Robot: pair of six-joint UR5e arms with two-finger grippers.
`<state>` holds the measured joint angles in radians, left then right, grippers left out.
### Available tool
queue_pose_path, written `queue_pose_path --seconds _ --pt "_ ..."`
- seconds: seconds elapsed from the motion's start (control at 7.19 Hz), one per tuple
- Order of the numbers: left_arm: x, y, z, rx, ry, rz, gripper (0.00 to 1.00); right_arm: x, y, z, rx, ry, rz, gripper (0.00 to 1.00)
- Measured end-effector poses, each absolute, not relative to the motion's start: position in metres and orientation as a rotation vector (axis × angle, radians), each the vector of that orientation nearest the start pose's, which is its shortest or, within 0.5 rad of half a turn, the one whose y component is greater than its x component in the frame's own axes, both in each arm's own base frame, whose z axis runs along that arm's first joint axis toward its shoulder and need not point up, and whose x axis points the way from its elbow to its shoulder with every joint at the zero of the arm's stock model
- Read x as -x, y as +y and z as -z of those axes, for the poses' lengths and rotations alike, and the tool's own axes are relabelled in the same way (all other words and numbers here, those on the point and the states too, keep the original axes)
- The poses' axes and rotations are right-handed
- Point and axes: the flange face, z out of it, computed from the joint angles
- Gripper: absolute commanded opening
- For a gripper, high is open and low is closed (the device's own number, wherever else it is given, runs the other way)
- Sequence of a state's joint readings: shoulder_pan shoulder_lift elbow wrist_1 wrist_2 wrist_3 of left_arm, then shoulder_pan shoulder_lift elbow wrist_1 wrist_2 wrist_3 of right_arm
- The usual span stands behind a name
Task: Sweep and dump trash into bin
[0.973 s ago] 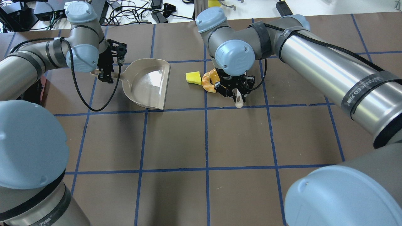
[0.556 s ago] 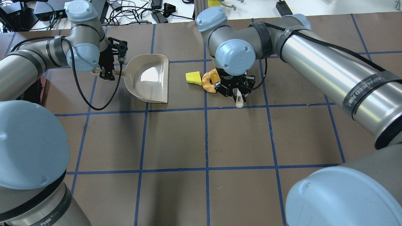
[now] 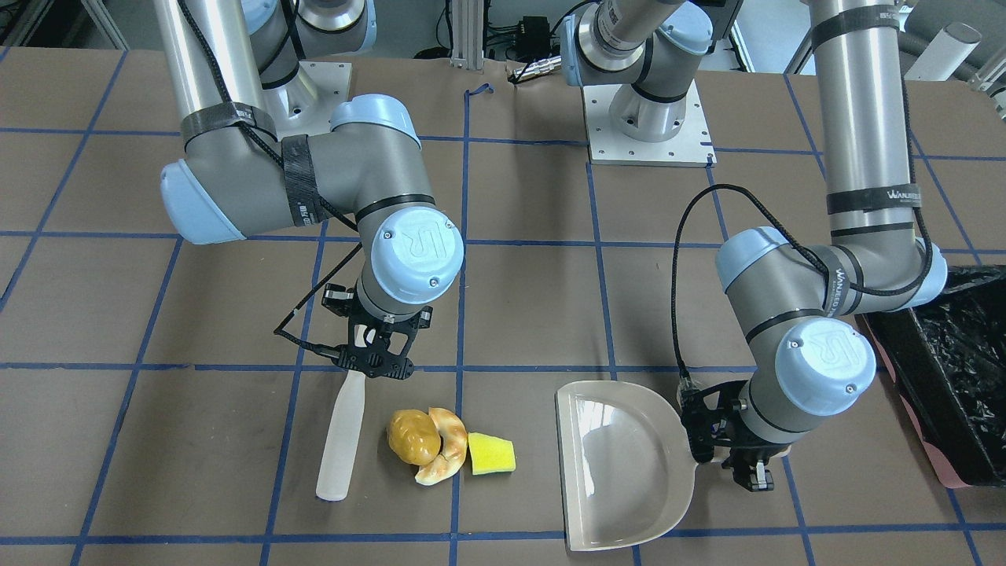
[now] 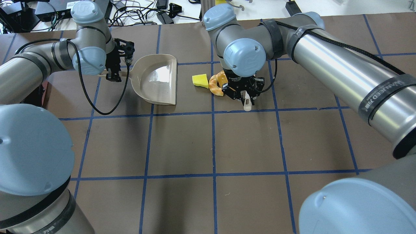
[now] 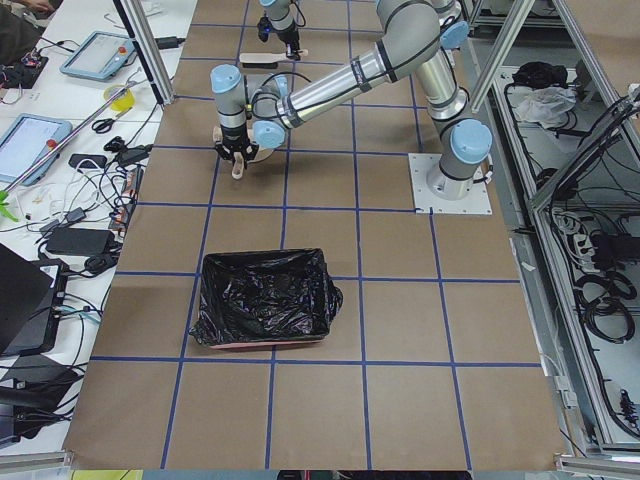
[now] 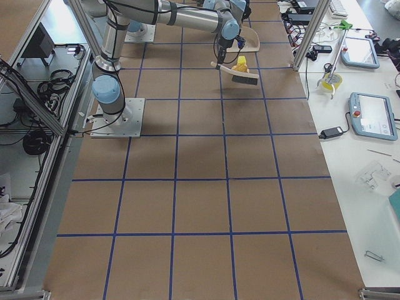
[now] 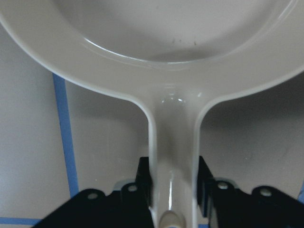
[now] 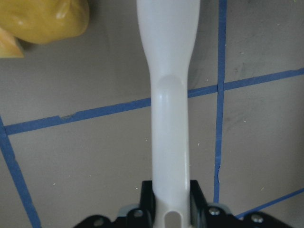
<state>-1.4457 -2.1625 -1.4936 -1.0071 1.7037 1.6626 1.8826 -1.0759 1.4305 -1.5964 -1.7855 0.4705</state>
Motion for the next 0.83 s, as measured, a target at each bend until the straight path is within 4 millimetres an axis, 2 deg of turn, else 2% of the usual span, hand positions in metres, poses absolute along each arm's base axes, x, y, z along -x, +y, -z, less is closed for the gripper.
queue_pose_path --seconds 0.56,0.83 --pt "0.041 -0.693 -0.236 -2.071 2.135 -0.148 0.12 -0.303 -0.570 -0.257 -0.232 3.434 -0.423 0.00" --pt "0.046 -0.693 -0.236 -2.068 2.132 -0.150 0.12 -0.303 -0.570 -0.255 -0.259 3.434 -0.423 0.00"
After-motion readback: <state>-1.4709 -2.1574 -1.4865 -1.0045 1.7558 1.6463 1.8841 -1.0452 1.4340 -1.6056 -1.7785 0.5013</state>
